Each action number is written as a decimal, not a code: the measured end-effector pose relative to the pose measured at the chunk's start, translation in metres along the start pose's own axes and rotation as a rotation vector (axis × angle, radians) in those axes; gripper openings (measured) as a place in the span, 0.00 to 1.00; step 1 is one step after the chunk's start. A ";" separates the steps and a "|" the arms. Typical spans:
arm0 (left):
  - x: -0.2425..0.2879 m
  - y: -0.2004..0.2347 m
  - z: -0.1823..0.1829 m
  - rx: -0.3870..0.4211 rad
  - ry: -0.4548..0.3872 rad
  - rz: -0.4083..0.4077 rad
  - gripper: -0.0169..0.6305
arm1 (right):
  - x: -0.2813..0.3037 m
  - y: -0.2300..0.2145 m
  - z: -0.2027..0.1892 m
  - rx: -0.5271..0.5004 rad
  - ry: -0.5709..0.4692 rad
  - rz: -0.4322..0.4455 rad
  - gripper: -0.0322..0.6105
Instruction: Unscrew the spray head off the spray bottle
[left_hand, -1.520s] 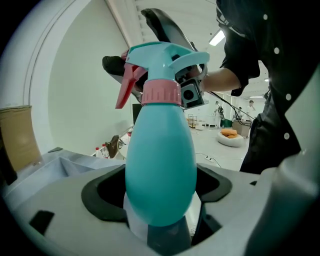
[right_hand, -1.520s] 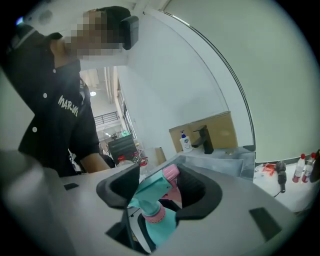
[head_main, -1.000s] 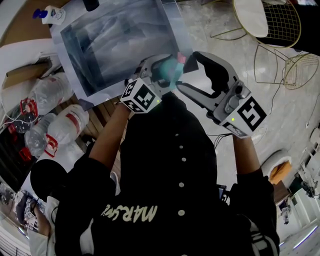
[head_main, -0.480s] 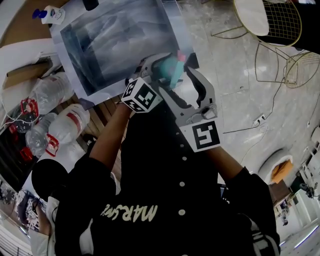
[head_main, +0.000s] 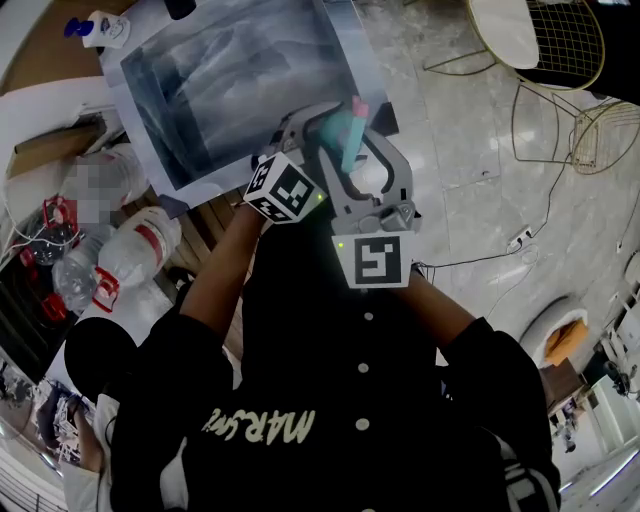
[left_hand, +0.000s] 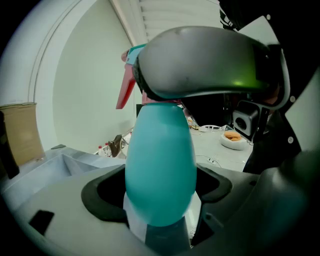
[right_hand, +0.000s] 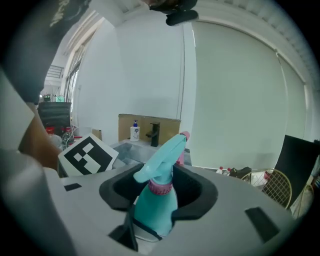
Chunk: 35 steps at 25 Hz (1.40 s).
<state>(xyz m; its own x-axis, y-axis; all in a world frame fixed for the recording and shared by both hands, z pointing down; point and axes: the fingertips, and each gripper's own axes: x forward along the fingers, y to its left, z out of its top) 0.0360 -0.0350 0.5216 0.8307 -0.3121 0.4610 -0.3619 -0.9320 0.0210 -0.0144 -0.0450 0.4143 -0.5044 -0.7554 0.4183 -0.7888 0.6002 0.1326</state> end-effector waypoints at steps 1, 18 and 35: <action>0.000 0.000 0.000 -0.001 0.000 0.000 0.65 | 0.000 0.000 0.000 -0.009 -0.005 -0.004 0.35; 0.000 -0.005 0.001 0.059 -0.038 -0.095 0.65 | -0.016 0.008 -0.006 -0.252 -0.124 0.856 0.28; 0.000 -0.004 0.001 0.034 -0.030 -0.087 0.65 | -0.017 -0.015 0.003 0.077 -0.172 0.411 0.48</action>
<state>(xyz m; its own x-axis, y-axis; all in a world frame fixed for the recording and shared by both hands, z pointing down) 0.0383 -0.0314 0.5206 0.8711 -0.2343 0.4317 -0.2735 -0.9614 0.0300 0.0049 -0.0415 0.4026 -0.8269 -0.4953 0.2661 -0.5316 0.8429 -0.0829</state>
